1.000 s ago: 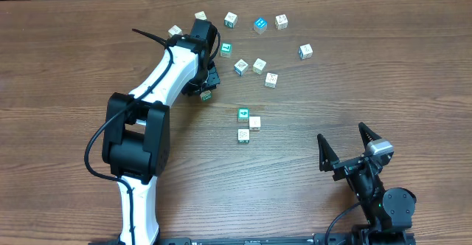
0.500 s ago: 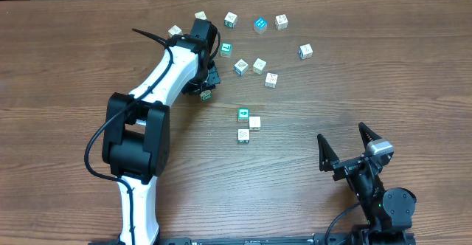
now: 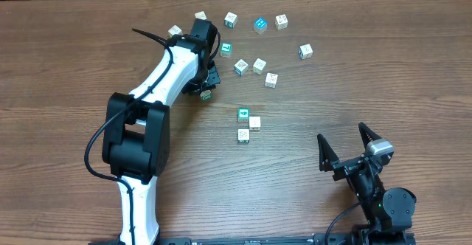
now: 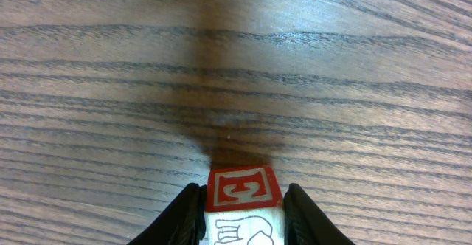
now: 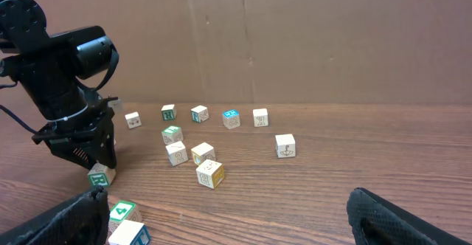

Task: Form a circle
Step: 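Carry the elephant block right toward the green 4 and S blocks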

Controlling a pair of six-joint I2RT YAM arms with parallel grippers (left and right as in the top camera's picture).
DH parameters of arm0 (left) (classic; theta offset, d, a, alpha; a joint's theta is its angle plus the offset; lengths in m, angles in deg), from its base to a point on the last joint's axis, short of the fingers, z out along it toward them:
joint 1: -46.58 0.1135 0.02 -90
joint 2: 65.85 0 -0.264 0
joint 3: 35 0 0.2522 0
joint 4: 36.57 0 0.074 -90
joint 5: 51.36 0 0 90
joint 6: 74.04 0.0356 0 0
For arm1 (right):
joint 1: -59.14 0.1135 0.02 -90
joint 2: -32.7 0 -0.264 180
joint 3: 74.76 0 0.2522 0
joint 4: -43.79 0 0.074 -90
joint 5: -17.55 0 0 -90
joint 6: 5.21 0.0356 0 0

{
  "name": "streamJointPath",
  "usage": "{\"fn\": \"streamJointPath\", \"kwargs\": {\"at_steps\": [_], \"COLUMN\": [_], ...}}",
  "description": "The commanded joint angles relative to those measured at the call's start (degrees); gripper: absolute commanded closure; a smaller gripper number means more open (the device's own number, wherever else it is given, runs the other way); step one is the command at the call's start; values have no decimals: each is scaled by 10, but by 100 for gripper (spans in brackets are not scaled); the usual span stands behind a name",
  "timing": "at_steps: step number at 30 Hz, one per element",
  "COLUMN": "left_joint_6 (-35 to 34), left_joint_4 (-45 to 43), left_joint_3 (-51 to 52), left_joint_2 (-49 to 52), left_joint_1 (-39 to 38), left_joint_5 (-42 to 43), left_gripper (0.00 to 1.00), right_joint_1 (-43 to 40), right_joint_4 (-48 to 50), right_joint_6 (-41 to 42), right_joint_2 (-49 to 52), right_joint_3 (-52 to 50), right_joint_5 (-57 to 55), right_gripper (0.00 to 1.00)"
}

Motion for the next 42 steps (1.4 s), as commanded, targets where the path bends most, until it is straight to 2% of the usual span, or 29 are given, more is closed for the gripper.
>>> {"fn": "streamJointPath", "kwargs": {"at_steps": [1,9,22,26,42], "left_joint_6": [-5,-5,-1,41,53], "left_joint_4": [-2,-2,9,14,143], "left_joint_3": [7,7,7,-3,-15], "left_joint_2": [9,9,9,2,-78], "left_joint_1": [-4,-4,-4,-4,-4], "left_joint_5": [3,3,5,33,33], "left_gripper": [71,67,76,81,82], "right_joint_1": [-2,-2,-2,-2,-2], "right_joint_4": [3,3,3,3,3], "right_joint_6": [-3,-3,-3,-3,-3], "right_joint_2": [-5,-5,-5,-5,-5], "right_joint_3": [-6,-6,-6,-6,-6], "right_joint_5": [-4,-4,-4,-4,-4], "right_gripper": [0,0,0,0,0]}}
